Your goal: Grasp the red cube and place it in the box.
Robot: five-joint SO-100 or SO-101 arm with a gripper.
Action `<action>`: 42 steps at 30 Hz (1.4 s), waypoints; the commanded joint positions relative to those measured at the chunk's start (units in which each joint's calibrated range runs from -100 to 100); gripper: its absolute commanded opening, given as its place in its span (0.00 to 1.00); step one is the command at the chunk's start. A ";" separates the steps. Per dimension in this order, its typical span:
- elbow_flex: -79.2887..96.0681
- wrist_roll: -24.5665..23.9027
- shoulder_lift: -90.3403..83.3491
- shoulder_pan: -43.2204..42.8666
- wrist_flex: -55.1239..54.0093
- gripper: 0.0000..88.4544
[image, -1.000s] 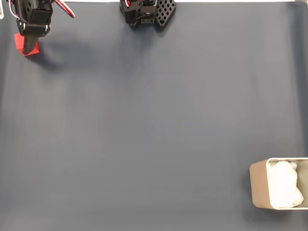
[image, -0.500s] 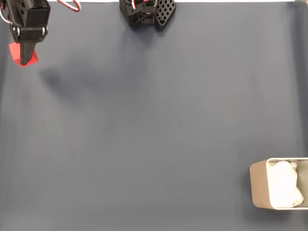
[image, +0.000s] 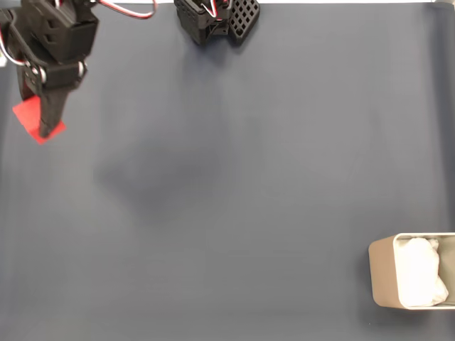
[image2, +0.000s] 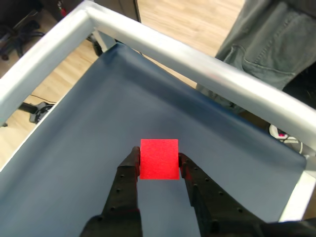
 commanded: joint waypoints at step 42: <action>-6.96 1.95 -7.54 -53.45 -4.66 0.00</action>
